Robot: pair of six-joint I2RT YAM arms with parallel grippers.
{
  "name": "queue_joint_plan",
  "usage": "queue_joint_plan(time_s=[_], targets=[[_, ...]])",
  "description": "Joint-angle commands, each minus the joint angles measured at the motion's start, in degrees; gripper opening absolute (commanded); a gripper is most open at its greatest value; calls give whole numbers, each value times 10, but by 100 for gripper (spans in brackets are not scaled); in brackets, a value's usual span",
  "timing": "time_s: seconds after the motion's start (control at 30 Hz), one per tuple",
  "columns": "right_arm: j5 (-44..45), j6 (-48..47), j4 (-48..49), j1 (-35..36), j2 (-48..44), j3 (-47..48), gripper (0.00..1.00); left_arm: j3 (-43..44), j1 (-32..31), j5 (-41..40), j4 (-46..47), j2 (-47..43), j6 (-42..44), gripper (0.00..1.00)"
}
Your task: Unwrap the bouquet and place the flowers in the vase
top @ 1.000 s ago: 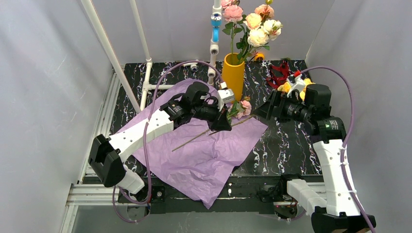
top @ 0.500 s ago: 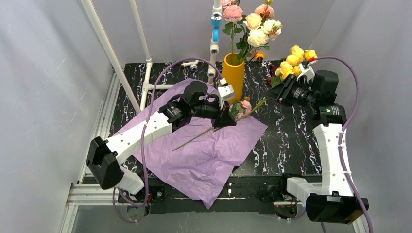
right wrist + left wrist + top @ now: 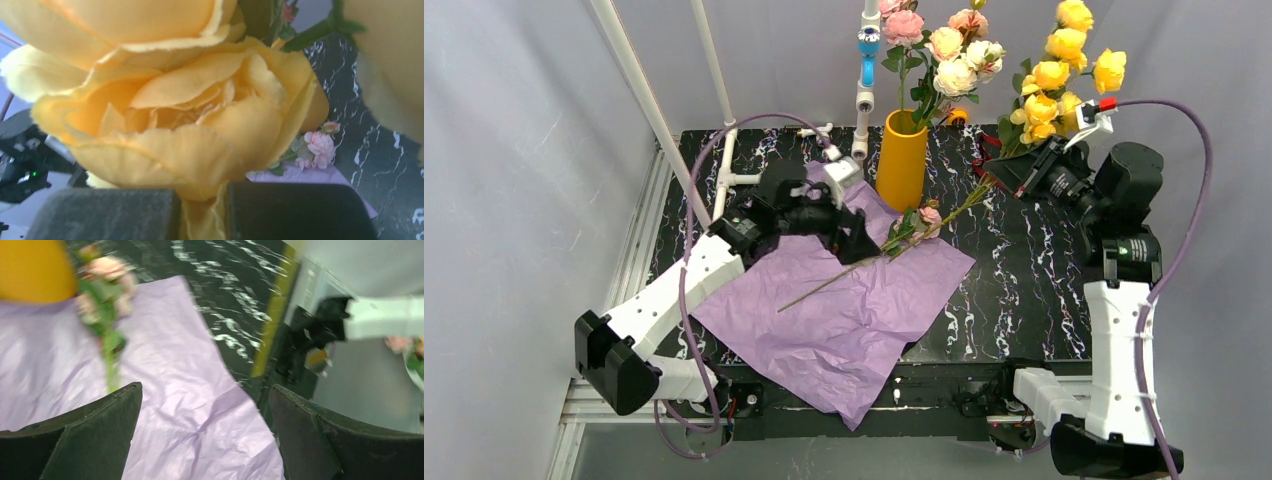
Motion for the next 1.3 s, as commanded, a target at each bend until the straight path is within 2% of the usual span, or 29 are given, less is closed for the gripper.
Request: queue_joint_plan(time_s=[0.0, 0.2, 0.43, 0.63, 0.8, 0.93, 1.07, 1.27], targets=[[-21, -43, 98, -1, -47, -6, 1, -28, 96, -35, -53, -37, -68, 98], [-55, -127, 130, -1, -30, 47, 1, -72, 169, -84, -66, -54, -60, 98], [-61, -212, 156, -1, 58, 150, 1, -99, 175, -76, -30, -54, -66, 98], [-27, -204, 237, 4, 144, 234, 1, -90, 175, -76, -25, -48, -66, 98], [-10, -214, 245, 23, 228, 327, 1, -85, 175, -71, -23, -45, -67, 98], [45, -302, 201, 95, 275, 383, 1, -79, 175, -78, -23, -41, -63, 98], [123, -382, 199, 164, 311, 405, 1, -79, 175, -79, -20, -41, -63, 98], [168, -450, 194, 206, 364, 442, 1, -76, 178, -80, -21, -45, -62, 98]])
